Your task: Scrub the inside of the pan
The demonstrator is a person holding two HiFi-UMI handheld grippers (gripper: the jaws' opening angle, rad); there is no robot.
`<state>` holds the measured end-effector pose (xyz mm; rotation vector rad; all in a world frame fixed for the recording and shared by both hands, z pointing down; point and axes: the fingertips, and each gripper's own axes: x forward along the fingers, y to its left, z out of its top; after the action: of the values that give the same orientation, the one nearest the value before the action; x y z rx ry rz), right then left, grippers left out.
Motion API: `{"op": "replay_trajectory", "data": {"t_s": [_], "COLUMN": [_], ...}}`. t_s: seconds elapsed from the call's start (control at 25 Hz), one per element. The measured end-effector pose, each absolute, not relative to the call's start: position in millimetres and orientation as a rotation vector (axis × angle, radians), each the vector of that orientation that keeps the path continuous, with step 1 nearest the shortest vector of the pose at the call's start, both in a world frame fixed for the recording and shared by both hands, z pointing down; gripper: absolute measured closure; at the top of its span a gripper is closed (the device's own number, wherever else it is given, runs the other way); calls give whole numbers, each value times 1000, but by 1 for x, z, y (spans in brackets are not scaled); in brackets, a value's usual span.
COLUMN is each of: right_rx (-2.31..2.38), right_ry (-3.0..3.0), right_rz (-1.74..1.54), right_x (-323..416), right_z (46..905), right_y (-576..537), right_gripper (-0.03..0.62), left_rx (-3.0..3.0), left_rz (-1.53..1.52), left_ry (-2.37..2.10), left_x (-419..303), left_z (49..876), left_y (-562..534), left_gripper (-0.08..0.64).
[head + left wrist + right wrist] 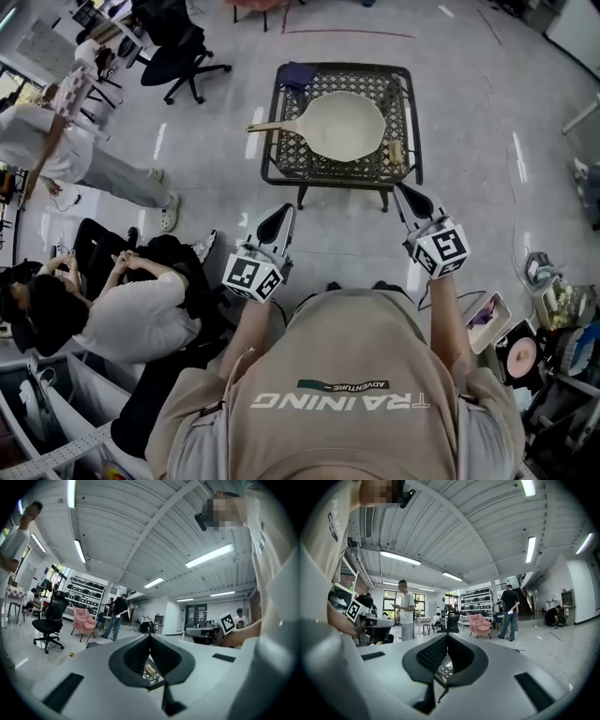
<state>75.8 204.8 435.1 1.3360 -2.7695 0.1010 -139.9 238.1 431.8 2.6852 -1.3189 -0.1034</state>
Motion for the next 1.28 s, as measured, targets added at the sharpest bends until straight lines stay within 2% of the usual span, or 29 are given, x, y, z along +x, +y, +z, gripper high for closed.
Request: {"op": "replay_trajectory", "data": {"t_s": [0.28, 0.88, 1.28], "right_rx": [1259, 1116, 906], "right_ry": [-2741, -2773, -2657], "right_rz": [82, 16, -295], "right_x": [40, 58, 73], "right_z": [443, 457, 465], "right_y": [214, 135, 91], "right_gripper": [574, 574, 574], "left_rx": [2636, 2619, 2635], "left_rz": [-147, -121, -91], "left_ry": [-1272, -1321, -1374], "left_x": [-160, -128, -74], "left_z": [453, 453, 435], "left_y": [233, 152, 103], "left_gripper": [542, 542, 541]}}
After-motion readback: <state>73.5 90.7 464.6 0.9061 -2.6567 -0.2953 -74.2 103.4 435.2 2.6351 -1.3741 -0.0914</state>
